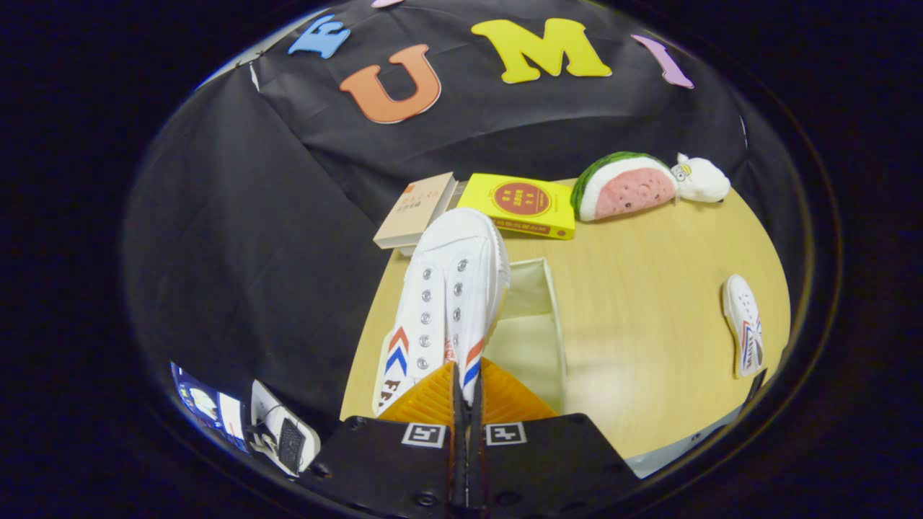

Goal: Open the storage box then place both shoes into the box .Put the left shoe in first, then the right shoe, with the right side of both shoes facing outward in a uniform manner.

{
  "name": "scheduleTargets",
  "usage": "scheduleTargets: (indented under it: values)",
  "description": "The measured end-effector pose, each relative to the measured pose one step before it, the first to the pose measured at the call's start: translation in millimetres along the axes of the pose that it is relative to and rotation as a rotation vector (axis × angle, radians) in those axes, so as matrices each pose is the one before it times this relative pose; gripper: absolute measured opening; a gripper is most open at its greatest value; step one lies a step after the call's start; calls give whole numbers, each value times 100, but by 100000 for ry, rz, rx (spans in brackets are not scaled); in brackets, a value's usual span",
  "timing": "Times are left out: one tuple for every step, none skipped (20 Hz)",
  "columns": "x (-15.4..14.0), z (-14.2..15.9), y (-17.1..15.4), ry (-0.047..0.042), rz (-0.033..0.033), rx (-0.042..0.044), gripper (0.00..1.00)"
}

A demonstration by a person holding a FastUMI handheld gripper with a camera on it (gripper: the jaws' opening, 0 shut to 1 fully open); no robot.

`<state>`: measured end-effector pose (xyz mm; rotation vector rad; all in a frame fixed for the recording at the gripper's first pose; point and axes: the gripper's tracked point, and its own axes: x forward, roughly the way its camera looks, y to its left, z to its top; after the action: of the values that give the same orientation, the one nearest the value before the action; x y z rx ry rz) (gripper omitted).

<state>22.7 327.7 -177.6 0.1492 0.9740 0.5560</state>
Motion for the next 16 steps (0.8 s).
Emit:
scheduleTargets:
  values:
    - [1101, -594, 377, 1367, -910, -45, 6]
    - [1108, -549, 352, 1204, -1017, -57, 6]
    - [953, -494, 212, 1125, -1257, -269, 6]
    - [857, -431, 194, 1222, -1419, -9, 6]
    - [772, -342, 166, 1002, -986, -98, 6]
    - [568, -228, 159, 602, -924, 41, 6]
    - [496, -50, -4, 115, -921, -124, 6]
    - [464, -96, 118, 288, -643, -169, 6]
    - [404, -38, 129, 495, -353, 49, 6]
    - [293, -153, 101, 425, -200, -76, 6]
    - [228, -15, -26, 194, -501, -194, 6]
    - [187, 17, -31, -25, -923, -268, 7]
    - [241, 9, -138, 50, -662, -1054, 10]
    - [89, 110, -67, -142, -665, -461, 12]
    - [-104, 264, 373, -897, 1356, 47, 16]
    - [27, 421, 288, -1738, 909, -913, 18]
